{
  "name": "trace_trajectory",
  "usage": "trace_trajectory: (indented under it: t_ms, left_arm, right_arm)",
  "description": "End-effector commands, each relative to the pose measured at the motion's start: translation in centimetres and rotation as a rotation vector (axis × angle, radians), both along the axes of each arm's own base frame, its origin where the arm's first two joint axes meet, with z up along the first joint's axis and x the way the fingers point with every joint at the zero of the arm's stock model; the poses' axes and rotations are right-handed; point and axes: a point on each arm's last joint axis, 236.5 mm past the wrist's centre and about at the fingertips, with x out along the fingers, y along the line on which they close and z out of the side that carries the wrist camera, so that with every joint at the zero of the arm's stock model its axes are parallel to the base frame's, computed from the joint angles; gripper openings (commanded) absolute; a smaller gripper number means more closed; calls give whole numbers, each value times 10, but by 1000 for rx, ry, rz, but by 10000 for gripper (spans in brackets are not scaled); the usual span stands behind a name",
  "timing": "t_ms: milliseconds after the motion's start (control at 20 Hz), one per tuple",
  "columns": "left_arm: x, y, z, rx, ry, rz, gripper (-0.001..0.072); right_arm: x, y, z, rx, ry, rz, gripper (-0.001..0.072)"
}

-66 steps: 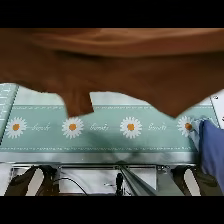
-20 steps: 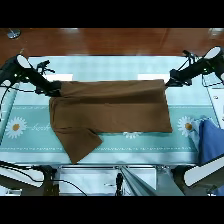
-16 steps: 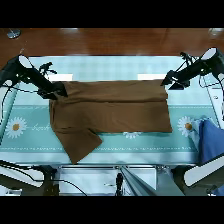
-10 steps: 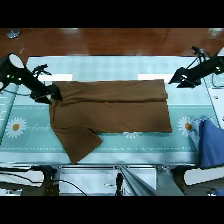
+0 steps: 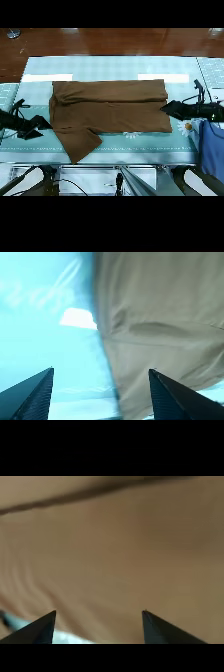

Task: Fold the shirts.

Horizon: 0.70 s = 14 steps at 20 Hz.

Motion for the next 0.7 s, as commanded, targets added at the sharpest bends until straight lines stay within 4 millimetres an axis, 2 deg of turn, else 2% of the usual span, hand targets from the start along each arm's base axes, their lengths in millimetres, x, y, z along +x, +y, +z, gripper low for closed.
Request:
trace_trajectory:
  t_ms: [0, 100, 250, 350, 450, 500, 550, 600, 650]
  left_arm:
    - [-7, -15, -13, -39, -75, 133, 704]
    - [1, -35, -17, -90, -148, 135, 704]
    - [-4, -57, -36, -95, -155, 109, 704]
    - [-1, -75, -35, -126, -193, 68, 704]
    - [-4, -94, -32, -145, -204, -15, 704]
    - [-8, -100, -33, -146, -200, -53, 702]
    - [-10, -106, -33, -150, -199, -81, 616]
    - [-12, -108, -32, -153, -197, -92, 210]
    - [-12, -109, -31, -160, -199, -99, 28]
  right_arm:
    - [-13, 19, 0, 94, -41, -51, 620]
    - [-11, 24, 7, 130, -46, -58, 620]
    - [-15, 28, 9, 151, -31, -46, 620]
    - [-13, 24, 10, 153, -27, -66, 620]
    - [0, 0, 17, 135, -52, -138, 620]
    - [7, -23, 23, 115, -63, -197, 620]
    - [8, -47, 24, 80, -57, -247, 620]
    - [1, -72, 20, 35, -19, -294, 620]
    - [-17, -90, 9, -4, 54, -316, 620]
